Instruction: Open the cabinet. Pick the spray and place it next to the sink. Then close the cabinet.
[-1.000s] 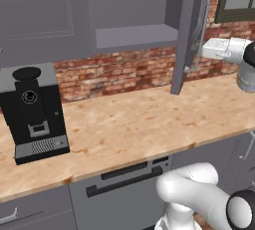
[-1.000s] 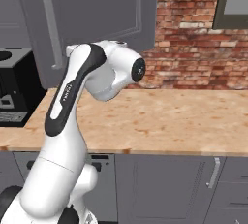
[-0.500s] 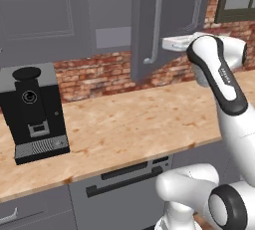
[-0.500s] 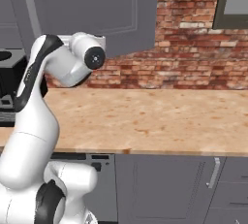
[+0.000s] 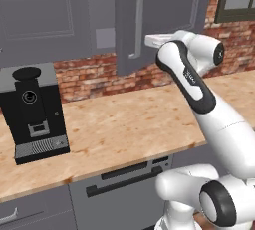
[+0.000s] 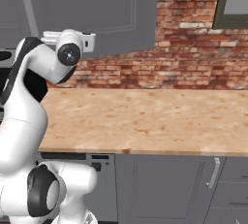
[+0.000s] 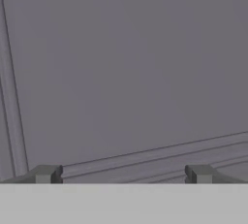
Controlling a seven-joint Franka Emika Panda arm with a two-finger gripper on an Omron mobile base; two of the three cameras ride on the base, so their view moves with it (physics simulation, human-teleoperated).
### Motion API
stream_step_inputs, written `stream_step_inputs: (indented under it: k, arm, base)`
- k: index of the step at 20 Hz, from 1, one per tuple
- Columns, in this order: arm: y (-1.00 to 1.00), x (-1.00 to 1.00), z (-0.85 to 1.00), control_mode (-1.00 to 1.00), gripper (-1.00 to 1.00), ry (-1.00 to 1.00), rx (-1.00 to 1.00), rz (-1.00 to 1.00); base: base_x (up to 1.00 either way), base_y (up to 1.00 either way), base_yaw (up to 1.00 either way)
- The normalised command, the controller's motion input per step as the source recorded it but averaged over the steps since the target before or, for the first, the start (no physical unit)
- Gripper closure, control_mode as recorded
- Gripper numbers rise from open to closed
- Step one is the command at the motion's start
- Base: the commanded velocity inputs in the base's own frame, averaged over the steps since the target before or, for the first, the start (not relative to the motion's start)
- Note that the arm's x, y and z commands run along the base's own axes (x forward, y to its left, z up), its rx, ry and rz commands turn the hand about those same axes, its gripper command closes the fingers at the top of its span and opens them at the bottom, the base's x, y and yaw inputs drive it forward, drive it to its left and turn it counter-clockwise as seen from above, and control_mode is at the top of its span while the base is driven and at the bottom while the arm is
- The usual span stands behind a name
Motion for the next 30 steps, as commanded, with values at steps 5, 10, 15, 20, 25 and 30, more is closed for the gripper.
stream_step_inputs:
  k: [5,10,15,20,25,30]
  arm:
    - [0.35,0.50,0.00,-1.00,-1.00,0.00,-0.01,-0.20]
    - [0.32,0.41,0.02,-1.00,-1.00,0.00,0.00,-0.19]
    - [0.30,0.54,0.03,-1.00,-1.00,0.00,-0.03,-0.19]
    - [0.18,0.62,0.15,-1.00,-1.00,0.01,-0.03,-0.18]
    - [0.00,0.34,0.25,-1.00,-1.00,0.06,0.00,-0.05]
    - [0.00,0.27,0.06,-1.00,-1.00,0.05,0.00,0.00]
  base:
    - [0.00,0.00,0.00]
    - [0.00,0.00,0.00]
    - [0.00,0.00,0.00]
    - [0.00,0.00,0.00]
    - [0.00,0.00,0.00]
    - [0.00,0.00,0.00]
